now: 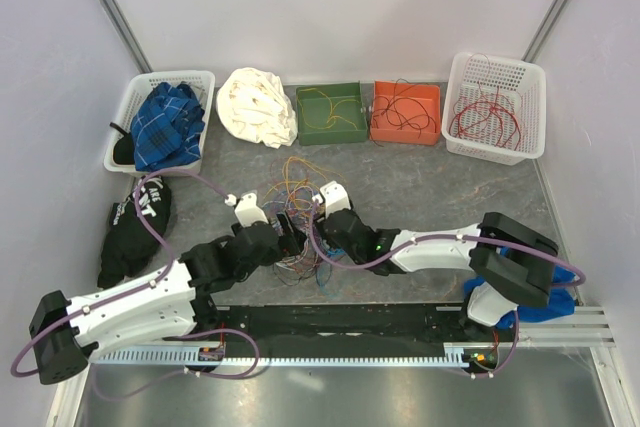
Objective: Untangle the cables
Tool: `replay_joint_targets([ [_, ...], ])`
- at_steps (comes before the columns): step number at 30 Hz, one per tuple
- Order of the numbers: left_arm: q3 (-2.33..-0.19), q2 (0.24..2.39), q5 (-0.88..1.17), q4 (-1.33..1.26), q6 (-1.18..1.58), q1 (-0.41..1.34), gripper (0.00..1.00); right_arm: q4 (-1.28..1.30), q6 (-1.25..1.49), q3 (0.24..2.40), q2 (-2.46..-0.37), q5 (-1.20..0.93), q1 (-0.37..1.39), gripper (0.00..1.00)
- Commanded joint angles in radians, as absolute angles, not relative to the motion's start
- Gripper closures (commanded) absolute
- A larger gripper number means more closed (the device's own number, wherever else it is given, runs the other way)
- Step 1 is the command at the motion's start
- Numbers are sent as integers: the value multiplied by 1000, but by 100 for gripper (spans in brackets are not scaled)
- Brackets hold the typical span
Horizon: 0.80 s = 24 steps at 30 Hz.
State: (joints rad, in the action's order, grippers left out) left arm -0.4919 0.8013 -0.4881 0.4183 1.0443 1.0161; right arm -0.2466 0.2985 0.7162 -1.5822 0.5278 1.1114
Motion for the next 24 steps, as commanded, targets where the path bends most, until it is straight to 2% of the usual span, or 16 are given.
replay_joint_targets([
  [1,-480,773,-518,410,1086,1012,0,-278,238,822,-1634,554,1114,55],
  [2,-479,769,-518,410,1083,1014,1,-273,239,831,-1637,543,1115,64],
  [3,-479,765,-520,411,1081,1014,0,-279,238,831,-1632,537,1114,79],
  [5,-471,746,-526,413,1078,1014,0,-281,245,824,-1602,531,1115,89],
  [6,-469,736,-529,414,1078,1014,0,-273,250,824,-1585,528,1115,98],
  [7,-465,717,-540,419,1080,1014,1,-261,255,822,-1563,526,1115,100],
  [14,-463,600,-621,413,1069,1012,4,-103,259,869,-1186,499,1126,100],
  [17,-466,575,-646,361,1031,1012,5,-14,250,963,-1103,474,1127,100],
  [24,-468,517,-614,146,832,1012,5,139,261,1190,-1071,400,1127,100],
])
